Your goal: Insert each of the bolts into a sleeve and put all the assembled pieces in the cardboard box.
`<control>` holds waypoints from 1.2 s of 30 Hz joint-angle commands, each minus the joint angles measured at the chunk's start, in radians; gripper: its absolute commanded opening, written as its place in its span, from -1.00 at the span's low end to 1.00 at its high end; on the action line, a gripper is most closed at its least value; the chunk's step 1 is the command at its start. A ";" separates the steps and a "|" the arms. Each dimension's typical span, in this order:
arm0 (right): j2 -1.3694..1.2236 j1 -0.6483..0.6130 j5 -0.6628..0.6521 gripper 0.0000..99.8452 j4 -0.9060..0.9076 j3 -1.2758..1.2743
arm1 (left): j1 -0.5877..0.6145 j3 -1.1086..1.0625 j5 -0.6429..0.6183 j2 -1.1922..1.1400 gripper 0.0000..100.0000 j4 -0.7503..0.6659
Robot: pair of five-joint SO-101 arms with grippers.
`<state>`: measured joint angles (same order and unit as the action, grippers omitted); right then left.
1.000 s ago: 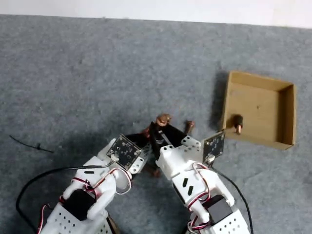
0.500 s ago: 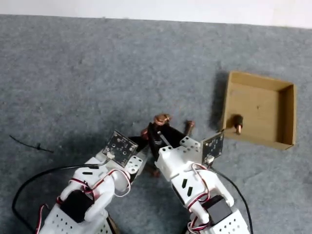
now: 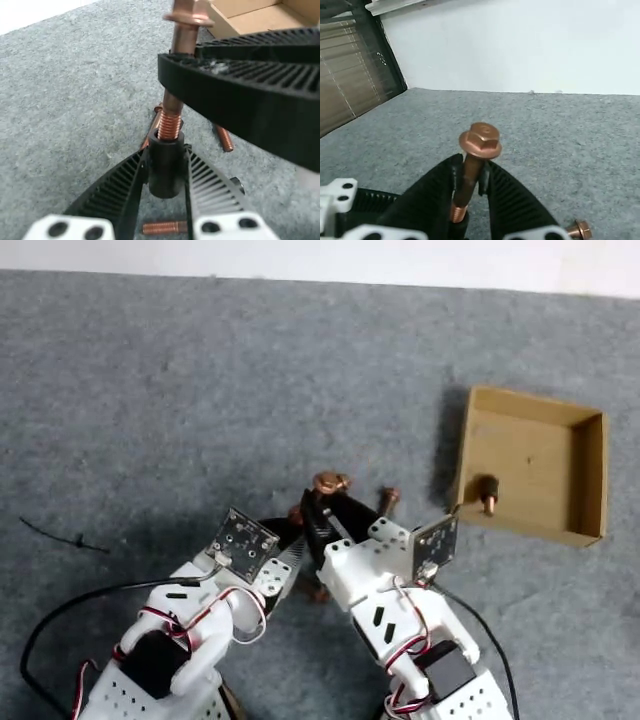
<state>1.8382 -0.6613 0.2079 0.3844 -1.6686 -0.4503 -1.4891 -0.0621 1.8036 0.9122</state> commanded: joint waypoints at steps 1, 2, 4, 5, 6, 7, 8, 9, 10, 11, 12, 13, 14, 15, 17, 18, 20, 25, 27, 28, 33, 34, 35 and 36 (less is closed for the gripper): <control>-0.002 0.016 -0.017 -0.99 -0.007 -0.070 | 0.033 0.102 -0.018 0.022 -0.99 -0.009; -0.002 0.016 -0.017 -0.99 -0.007 -0.070 | 0.033 0.110 -0.018 0.022 -0.99 0.008; -0.002 0.016 -0.017 -0.99 -0.007 -0.070 | 0.033 0.131 -0.020 0.022 -0.99 0.040; -0.007 0.016 -0.017 -0.99 -0.007 -0.070 | 0.033 0.140 -0.020 0.022 -0.99 0.049; -0.008 0.016 -0.017 -0.99 -0.008 -0.076 | 0.033 0.145 -0.020 0.022 -0.99 0.055; -0.002 0.016 -0.017 -0.99 -0.010 -0.085 | 0.033 0.147 -0.020 0.022 -0.99 0.055; -0.002 0.016 -0.015 -0.99 -0.024 -0.093 | 0.033 0.148 -0.020 0.022 -0.99 0.057; -0.007 0.016 -0.015 -0.99 -0.044 -0.099 | 0.033 0.148 -0.020 0.022 -0.99 0.057; -0.012 0.018 -0.015 -0.99 -0.054 -0.101 | 0.033 0.150 -0.020 0.022 -0.99 0.057; -0.012 0.018 -0.015 -0.99 -0.054 -0.101 | 0.033 0.150 -0.020 0.022 -0.99 0.057; -0.012 0.018 -0.015 -0.99 -0.054 -0.101 | 0.033 0.150 -0.020 0.022 -0.99 0.057; -0.012 0.018 -0.015 -0.99 -0.054 -0.101 | 0.033 0.150 -0.020 0.022 -0.99 0.057; -0.012 0.018 -0.015 -0.99 -0.054 -0.101 | 0.033 0.150 -0.020 0.022 -0.99 0.057; -0.012 0.018 -0.015 -0.99 -0.054 -0.101 | 0.033 0.150 -0.020 0.022 -0.99 0.057; -0.012 0.018 -0.015 -0.99 -0.054 -0.101 | 0.031 0.150 -0.018 0.022 -0.99 0.057; -0.012 0.018 -0.015 -0.99 -0.056 -0.101 | 0.031 0.150 -0.018 0.022 -0.99 0.057; -0.008 0.038 -0.014 -0.99 -0.058 -0.101 | 0.031 0.150 -0.018 0.022 -0.99 0.058; -0.002 0.077 -0.012 -0.99 -0.058 -0.097 | -0.042 0.153 -0.015 0.022 -0.99 0.094; -0.002 0.077 -0.012 -0.99 -0.058 -0.099 | -0.064 0.154 -0.014 0.022 -0.99 0.098; -0.002 0.077 -0.012 -0.99 -0.058 -0.099 | -0.064 0.154 -0.014 0.022 -0.99 0.098; -0.010 0.058 -0.015 -0.99 -0.058 -0.101 | -0.062 0.159 -0.014 0.022 -0.99 0.095; -0.012 0.047 -0.017 -0.99 -0.058 -0.101 | -0.062 0.160 -0.014 0.022 -0.99 0.094; -0.012 0.042 -0.017 -0.99 -0.058 -0.101 | -0.062 0.173 -0.014 0.022 -0.99 0.095; -0.012 0.042 -0.017 -0.99 -0.058 -0.101 | -0.065 0.183 -0.014 0.022 -0.99 0.100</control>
<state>1.8320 -0.6183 0.2079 0.3445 -1.6686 -0.5010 -1.4032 -0.0683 1.8052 1.0134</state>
